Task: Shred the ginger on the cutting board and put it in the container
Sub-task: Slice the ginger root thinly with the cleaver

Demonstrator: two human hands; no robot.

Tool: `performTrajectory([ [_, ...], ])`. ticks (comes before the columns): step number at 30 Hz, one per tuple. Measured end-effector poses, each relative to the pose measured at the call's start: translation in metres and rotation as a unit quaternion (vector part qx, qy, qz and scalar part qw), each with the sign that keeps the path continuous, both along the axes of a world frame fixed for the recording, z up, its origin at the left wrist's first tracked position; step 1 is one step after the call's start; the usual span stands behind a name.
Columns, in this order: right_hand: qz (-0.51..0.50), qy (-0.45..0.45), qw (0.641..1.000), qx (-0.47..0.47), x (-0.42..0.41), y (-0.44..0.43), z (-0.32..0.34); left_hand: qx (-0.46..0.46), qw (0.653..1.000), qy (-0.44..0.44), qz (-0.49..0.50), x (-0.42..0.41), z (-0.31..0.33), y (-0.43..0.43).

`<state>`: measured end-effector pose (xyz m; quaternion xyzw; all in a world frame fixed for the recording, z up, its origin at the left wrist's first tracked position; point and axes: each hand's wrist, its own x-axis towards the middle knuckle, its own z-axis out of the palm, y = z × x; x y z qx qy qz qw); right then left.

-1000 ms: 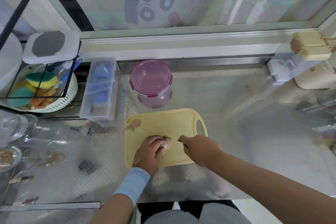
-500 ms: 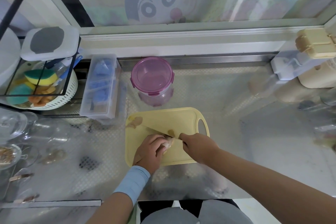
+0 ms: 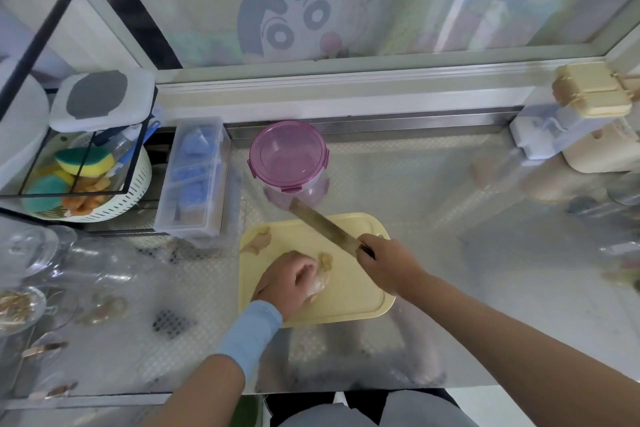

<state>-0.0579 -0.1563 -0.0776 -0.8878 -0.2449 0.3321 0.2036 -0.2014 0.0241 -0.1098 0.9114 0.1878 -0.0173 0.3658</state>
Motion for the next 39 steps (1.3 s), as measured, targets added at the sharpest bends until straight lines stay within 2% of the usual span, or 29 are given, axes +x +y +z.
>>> performTrajectory([
  [3, -0.018, -0.013, 1.000, -0.002, 0.007, 0.000, -0.003, 0.010, 0.997, 0.069, 0.027, 0.028, 0.001, 0.002],
  [8, -0.001, -0.065, 0.998, -0.008, 0.006, 0.001, -0.010, 0.032, 0.984, 0.176, -0.026, 0.064, -0.006, -0.005],
  [12, 0.007, -0.077, 0.997, -0.005, 0.003, 0.005, -0.014, 0.080, 0.979, 0.178, -0.063, 0.070, -0.004, 0.001],
  [18, 0.022, -0.080, 0.997, 0.002, -0.003, 0.021, -0.018, 0.046, 0.985, 0.158, -0.047, 0.050, -0.001, 0.017],
  [21, 0.022, -0.085, 0.996, 0.001, -0.002, 0.026, -0.017, 0.049, 0.978, 0.181, -0.089, 0.061, 0.003, 0.016],
  [25, 0.030, -0.088, 0.996, -0.009, 0.001, 0.028, -0.016, 0.099, 0.964, 0.194, -0.153, 0.074, 0.004, 0.018],
  [27, 0.031, -0.087, 0.996, -0.015, 0.001, 0.028, -0.016, 0.103, 0.962, 0.199, -0.154, 0.072, 0.000, 0.018],
  [29, 0.030, -0.086, 0.996, -0.017, 0.001, 0.030, -0.016, 0.063, 0.975, 0.189, -0.101, 0.066, -0.003, 0.019],
  [33, 0.036, -0.084, 0.996, -0.022, 0.001, 0.035, -0.016, -0.041, 0.986, 0.099, 0.130, 0.044, 0.004, 0.043],
  [36, 0.046, -0.088, 0.995, -0.023, -0.002, 0.041, -0.016, -0.022, 0.966, 0.036, 0.255, 0.028, 0.014, 0.069],
  [39, 0.048, -0.094, 0.994, -0.025, -0.006, 0.046, -0.019, 0.024, 0.960, 0.040, 0.276, 0.022, 0.013, 0.088],
])
